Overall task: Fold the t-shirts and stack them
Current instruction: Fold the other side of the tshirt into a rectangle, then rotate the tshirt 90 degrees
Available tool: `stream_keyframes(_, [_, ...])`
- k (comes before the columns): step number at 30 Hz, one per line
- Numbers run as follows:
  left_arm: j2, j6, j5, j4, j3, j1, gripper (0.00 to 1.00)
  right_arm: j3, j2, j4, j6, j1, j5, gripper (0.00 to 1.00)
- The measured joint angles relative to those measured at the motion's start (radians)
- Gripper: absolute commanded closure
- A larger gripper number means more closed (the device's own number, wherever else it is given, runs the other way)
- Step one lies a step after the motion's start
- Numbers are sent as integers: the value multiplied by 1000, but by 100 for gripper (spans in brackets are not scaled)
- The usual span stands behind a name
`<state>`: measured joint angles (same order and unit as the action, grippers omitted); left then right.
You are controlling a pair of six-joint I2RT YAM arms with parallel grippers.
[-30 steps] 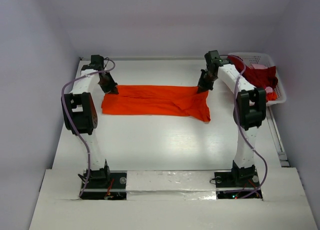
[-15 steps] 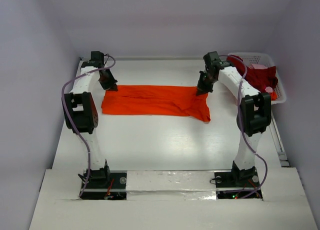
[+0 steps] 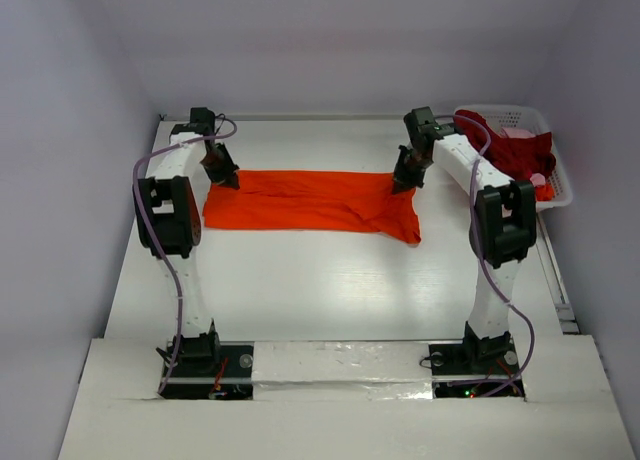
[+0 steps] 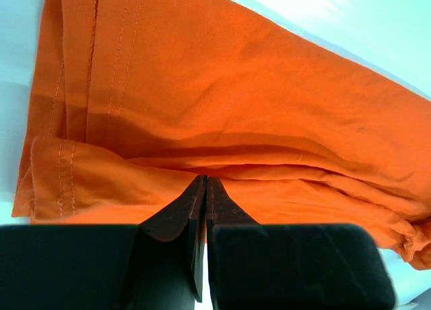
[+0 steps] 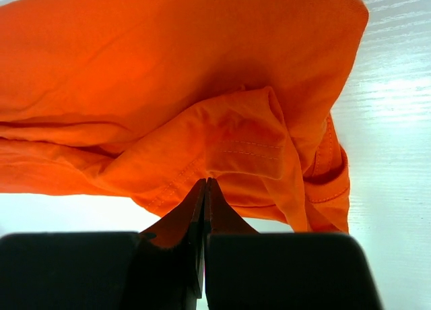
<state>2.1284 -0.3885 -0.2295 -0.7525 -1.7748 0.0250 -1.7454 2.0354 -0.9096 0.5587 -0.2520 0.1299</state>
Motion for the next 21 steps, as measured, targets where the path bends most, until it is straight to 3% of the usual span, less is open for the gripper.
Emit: stream_keyframes(21, [55,13,7,7,8,-2,100,48,61,47,62,0,18,100])
